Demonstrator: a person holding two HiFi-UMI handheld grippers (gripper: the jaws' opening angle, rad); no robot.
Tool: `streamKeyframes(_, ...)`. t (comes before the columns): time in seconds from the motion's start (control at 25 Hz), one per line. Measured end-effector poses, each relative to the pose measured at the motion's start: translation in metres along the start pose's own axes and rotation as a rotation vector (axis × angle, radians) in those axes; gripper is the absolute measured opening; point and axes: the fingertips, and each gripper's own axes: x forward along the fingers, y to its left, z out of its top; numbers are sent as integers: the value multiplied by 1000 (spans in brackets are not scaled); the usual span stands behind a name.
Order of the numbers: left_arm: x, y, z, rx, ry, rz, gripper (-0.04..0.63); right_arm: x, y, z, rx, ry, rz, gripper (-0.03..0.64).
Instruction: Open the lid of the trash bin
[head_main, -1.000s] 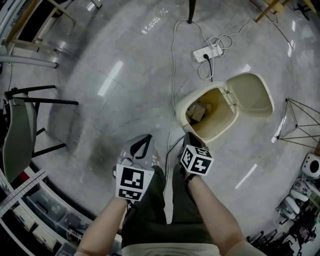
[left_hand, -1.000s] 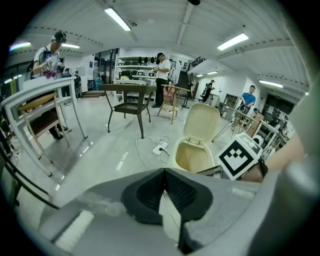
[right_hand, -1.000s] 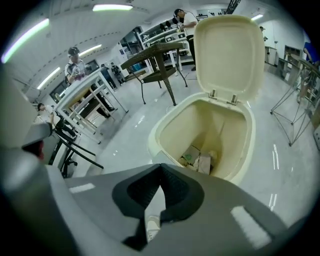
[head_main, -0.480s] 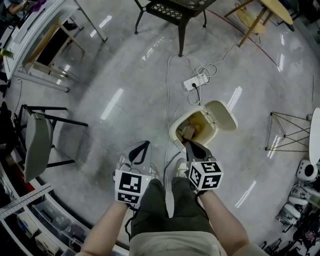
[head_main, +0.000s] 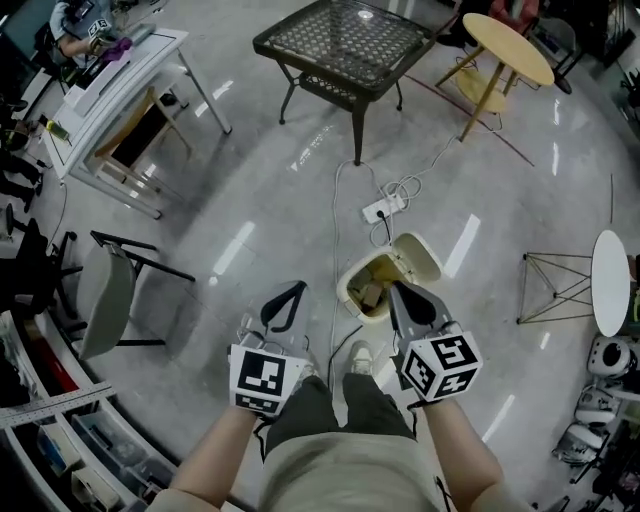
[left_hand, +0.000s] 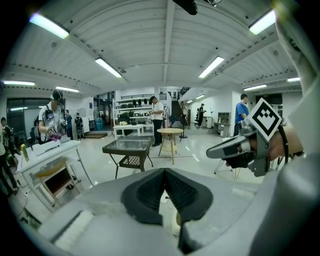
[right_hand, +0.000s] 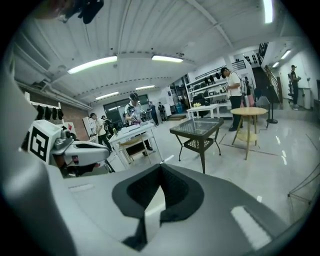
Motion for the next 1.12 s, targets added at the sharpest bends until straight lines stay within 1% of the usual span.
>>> streamKeyframes(0.2, -40, -5, 54, 39, -76, 17, 2, -45, 26, 64, -56, -103, 39, 3)
streamKeyframes(0.36, -64, -12, 93, 51, -139, 28, 2, -78, 45, 108, -110, -188, 70, 3)
streamKeyframes(0.44, -75, -15, 110, 85, -164, 27, 2, -94, 56, 127, -138, -224, 88, 3)
streamKeyframes(0.48, -81, -18, 119, 87, -178, 27, 2, -102, 63, 135, -150, -238, 102, 3)
streamKeyframes(0.6, -103, -23, 145, 29, -231, 38, 2, -124, 85, 157, -195, -275, 150, 3)
streamKeyframes(0.64, -109, -24, 153, 24, -245, 44, 2, -130, 91, 163, -210, -288, 164, 3)
streamKeyframes(0.84, -125, -25, 171, 41, -281, 77, 2, -152, 110, 185, -255, -343, 223, 3)
streamKeyframes(1.12, -134, -28, 181, 52, -288, 95, 2, -162, 113, 201, -273, -372, 237, 3)
